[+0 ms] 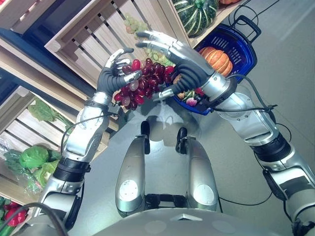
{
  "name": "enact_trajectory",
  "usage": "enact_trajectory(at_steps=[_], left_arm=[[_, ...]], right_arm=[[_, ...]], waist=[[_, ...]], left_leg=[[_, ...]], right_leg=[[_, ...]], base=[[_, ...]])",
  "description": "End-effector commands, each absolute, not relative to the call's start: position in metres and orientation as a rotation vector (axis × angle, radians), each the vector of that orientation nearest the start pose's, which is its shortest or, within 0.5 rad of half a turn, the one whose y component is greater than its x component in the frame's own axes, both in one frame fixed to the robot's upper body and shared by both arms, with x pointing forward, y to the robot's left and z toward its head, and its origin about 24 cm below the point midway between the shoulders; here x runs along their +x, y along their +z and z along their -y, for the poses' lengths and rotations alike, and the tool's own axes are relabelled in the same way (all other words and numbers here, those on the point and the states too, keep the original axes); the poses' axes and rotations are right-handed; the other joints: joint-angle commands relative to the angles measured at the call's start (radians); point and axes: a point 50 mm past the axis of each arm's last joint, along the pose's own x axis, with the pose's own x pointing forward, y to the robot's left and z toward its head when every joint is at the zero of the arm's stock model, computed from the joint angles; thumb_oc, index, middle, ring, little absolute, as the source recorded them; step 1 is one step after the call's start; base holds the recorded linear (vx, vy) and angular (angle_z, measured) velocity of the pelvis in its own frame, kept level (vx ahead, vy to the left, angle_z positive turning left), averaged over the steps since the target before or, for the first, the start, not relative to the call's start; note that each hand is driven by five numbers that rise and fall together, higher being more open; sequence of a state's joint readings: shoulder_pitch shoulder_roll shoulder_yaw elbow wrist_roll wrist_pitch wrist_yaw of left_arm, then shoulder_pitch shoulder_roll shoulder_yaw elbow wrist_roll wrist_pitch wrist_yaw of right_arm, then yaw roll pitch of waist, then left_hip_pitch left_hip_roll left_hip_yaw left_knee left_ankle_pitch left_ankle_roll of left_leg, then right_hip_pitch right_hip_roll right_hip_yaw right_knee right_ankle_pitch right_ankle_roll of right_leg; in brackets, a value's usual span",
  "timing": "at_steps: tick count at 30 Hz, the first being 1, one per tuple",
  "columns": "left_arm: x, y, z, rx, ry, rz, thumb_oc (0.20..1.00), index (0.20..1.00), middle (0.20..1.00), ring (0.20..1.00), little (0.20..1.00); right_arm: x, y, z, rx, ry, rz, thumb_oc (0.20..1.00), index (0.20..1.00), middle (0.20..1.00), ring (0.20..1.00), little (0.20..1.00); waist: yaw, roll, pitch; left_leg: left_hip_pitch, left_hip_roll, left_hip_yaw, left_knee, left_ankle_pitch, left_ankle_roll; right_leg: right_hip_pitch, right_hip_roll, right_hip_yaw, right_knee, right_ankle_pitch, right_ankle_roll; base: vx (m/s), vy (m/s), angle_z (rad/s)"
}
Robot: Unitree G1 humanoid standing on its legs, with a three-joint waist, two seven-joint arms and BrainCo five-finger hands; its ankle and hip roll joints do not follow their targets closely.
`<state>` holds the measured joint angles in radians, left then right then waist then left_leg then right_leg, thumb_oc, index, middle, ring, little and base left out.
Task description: Pick up fruits and vegetables into the basket
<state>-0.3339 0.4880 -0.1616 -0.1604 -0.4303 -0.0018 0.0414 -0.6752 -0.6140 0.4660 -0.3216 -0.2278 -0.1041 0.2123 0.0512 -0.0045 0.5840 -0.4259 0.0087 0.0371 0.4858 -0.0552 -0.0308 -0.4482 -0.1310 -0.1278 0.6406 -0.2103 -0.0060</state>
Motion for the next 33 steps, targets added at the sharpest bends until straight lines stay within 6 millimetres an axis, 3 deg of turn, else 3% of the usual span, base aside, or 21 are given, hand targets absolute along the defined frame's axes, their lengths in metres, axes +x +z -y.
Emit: enact_trajectory(at_steps=[1,10,25,28,33], left_arm=[[0.277,0.211,-0.158,0.098,-0.311,0.617,0.2,0.2,0.2,0.2,0.2],[0.275,0.214,-0.163,0.06,-0.299,0.653,0.2,0.2,0.2,0.2,0.2],[0.257,0.208,-0.173,-0.131,-0.195,0.74,0.2,0.2,0.2,0.2,0.2],[0.252,0.206,-0.175,-0.161,-0.182,0.758,0.2,0.2,0.2,0.2,0.2],[0.248,0.204,-0.177,-0.18,-0.199,0.767,0.2,0.2,0.2,0.2,0.2]], right_arm=[[0.236,0.26,0.053,-0.971,0.77,1.091,1.0,1.0,1.0,1.0,1.0],[0.245,0.246,0.062,-1.009,0.73,1.027,1.0,1.0,1.0,1.0,1.0],[0.24,0.233,0.108,-0.73,0.268,1.093,1.0,1.0,1.0,1.0,1.0],[0.243,0.222,0.119,-0.704,0.219,1.009,1.0,1.0,1.0,1.0,1.0],[0.251,0.202,0.124,-0.719,0.284,0.807,1.0,1.0,1.0,1.0,1.0]], waist=[[-0.009,-0.003,-0.064],[-0.023,-0.003,-0.064],[-0.076,0.014,-0.064],[-0.083,0.016,-0.064],[-0.086,0.017,-0.064]], left_leg=[[0.048,-0.06,0.083,0.065,-0.116,0.092],[0.041,-0.054,0.091,0.064,-0.118,0.094],[0.019,-0.048,0.109,0.049,-0.12,0.093],[0.019,-0.051,0.109,0.05,-0.13,0.092],[0.016,-0.052,0.109,0.048,-0.13,0.091]], right_leg=[[0.033,0.039,-0.047,-0.067,0.07,0.014],[0.018,0.041,-0.043,-0.063,0.071,0.018],[-0.013,0.057,-0.018,-0.074,0.064,0.021],[-0.014,0.058,-0.012,-0.073,0.052,0.021],[-0.015,0.059,-0.009,-0.076,0.048,0.02]], base=[[0.0,0.0,0.0],[0.0,0.0,0.0],[0.0,0.047,-0.03],[0.0,0.04,-0.04],[0.0,0.013,-0.07]])
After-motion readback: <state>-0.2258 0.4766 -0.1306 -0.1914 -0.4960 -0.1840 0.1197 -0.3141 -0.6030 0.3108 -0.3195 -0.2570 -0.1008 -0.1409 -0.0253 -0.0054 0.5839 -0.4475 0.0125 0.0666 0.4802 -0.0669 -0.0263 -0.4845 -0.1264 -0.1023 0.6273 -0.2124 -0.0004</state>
